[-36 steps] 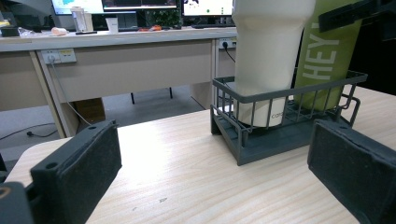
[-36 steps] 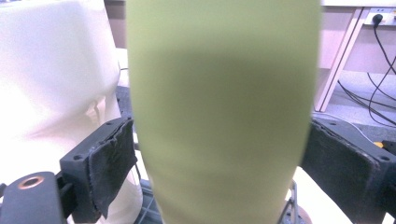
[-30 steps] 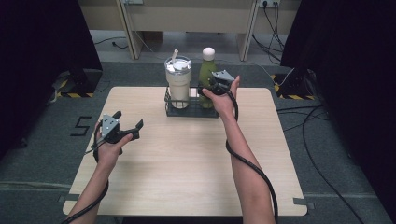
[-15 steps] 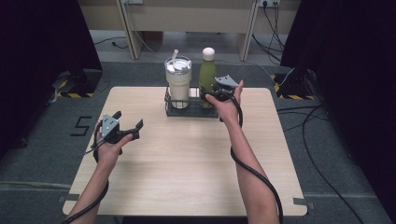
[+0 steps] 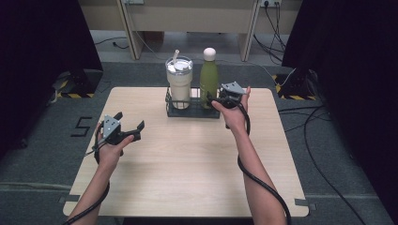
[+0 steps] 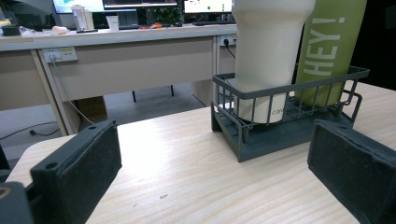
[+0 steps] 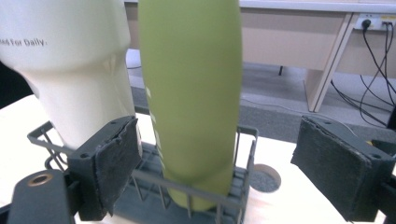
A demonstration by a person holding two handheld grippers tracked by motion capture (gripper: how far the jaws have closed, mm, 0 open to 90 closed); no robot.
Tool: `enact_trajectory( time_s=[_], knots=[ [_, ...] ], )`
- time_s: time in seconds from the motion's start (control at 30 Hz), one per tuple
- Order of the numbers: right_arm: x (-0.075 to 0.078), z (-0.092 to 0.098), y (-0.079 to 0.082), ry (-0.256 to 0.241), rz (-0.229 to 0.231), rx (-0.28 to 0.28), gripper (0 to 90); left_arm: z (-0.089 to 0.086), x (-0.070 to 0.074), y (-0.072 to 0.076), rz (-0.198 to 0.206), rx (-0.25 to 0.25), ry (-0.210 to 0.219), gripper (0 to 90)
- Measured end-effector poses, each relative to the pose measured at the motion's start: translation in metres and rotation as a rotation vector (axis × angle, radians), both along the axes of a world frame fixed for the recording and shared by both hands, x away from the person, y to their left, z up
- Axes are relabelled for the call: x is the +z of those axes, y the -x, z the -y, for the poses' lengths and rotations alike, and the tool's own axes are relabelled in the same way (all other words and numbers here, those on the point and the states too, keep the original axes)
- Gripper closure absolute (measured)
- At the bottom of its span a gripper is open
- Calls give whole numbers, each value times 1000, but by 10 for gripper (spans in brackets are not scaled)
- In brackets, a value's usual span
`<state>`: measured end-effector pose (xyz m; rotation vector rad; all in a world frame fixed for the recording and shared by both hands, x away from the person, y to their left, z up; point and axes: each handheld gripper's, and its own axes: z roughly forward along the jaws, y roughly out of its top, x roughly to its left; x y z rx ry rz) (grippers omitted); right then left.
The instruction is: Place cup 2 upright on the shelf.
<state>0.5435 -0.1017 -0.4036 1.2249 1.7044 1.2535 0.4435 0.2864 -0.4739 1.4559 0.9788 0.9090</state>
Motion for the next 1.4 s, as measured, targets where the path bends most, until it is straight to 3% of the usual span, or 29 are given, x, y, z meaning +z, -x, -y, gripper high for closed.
enact_trajectory(
  time_s=[0.73, 1.4],
  knots=[
    [-10, 34, 46, -2, 24, -15, 147, 4, -3, 1, -9, -8, -15, 22],
    [-23, 75, 78, -30, 35, -94, 147, 3, -3, 2, -8, -4, -21, 22]
  ],
)
